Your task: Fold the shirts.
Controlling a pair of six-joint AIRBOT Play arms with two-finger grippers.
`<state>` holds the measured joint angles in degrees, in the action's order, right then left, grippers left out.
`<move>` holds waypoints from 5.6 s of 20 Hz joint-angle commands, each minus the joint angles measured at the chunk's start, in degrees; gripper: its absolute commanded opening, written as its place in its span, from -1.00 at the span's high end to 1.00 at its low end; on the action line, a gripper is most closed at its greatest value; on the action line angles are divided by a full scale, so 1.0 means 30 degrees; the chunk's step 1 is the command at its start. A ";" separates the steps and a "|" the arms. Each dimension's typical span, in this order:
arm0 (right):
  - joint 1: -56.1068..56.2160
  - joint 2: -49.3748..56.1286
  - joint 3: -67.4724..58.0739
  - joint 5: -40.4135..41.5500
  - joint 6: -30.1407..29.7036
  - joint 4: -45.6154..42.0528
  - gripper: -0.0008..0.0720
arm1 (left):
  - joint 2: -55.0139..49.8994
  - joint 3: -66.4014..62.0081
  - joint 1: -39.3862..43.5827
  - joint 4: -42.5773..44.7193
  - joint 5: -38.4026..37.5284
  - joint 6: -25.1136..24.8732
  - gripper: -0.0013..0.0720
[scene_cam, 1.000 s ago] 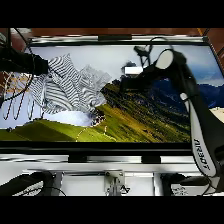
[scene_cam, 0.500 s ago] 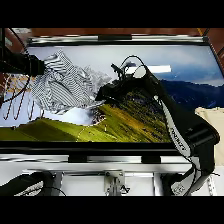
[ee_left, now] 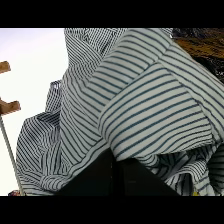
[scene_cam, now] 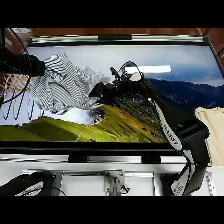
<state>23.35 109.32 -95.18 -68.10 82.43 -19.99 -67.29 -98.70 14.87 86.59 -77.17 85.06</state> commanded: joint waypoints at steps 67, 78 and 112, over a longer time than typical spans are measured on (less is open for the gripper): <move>-0.0918 -0.7366 0.1056 -0.5173 0.5115 -1.4950 0.74 | -0.4801 0.6637 0.1231 -0.5967 0.5209 -0.1319 0.20; -0.0940 -0.5202 0.1049 0.0204 0.7861 -1.3930 0.74 | -0.3861 0.6411 -0.1202 -0.4291 0.1377 -0.4350 -0.70; -0.0947 -0.5202 0.1049 -0.0678 0.7730 -1.3690 0.74 | -0.0918 1.4841 0.9245 0.9296 1.3129 0.6732 -0.54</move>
<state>20.47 93.69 -92.05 -69.84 105.78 -61.36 -68.73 -52.77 43.66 105.14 -40.29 93.93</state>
